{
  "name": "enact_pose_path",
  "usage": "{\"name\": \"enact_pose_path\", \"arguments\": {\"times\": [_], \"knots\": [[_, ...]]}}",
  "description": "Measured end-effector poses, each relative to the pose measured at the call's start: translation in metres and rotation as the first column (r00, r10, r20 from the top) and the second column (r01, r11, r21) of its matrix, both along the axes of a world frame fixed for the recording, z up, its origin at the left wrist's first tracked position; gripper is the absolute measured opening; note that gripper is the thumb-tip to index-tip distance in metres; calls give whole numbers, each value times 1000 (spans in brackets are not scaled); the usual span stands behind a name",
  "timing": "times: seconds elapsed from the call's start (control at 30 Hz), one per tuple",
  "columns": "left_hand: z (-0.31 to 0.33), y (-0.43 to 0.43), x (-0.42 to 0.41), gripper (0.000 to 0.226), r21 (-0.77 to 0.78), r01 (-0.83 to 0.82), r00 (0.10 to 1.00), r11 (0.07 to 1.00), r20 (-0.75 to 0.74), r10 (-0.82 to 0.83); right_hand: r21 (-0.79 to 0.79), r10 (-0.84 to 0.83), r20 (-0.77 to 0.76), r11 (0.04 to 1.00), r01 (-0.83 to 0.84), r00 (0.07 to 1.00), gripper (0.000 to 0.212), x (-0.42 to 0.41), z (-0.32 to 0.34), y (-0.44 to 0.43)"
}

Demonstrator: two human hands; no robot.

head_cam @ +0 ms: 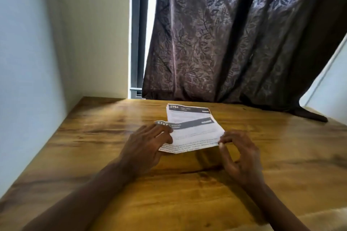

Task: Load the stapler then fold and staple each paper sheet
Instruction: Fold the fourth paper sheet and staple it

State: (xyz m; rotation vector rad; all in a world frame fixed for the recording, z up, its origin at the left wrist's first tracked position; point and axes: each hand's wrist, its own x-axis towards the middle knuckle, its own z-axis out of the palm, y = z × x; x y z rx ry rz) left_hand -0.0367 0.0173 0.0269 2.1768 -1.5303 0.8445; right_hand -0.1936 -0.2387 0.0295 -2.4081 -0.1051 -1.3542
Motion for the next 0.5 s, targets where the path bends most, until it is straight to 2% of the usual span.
{"name": "enact_pose_path", "arguments": {"times": [0.1,0.23,0.33,0.43,0.5], "knots": [[-7,-8,-2,27,115,4,1000,993,-24,-1,13,-42,-108,999,44,993,22,-10,-14,-5],[-11,-9,-1,32,217,4,984,976,-173,34,19,-140,-295,988,153,945,17,-8,-20,-6],[-9,-7,-3,36,233,23,959,972,-279,44,-24,-191,-386,980,197,902,19,0,-21,-7],[-9,-6,-3,47,266,41,949,963,-312,46,0,-98,-459,994,110,883,16,16,-16,-4],[-9,-5,-3,44,287,64,950,956,-311,30,-15,-44,-523,999,42,851,23,29,-12,-2]]}}
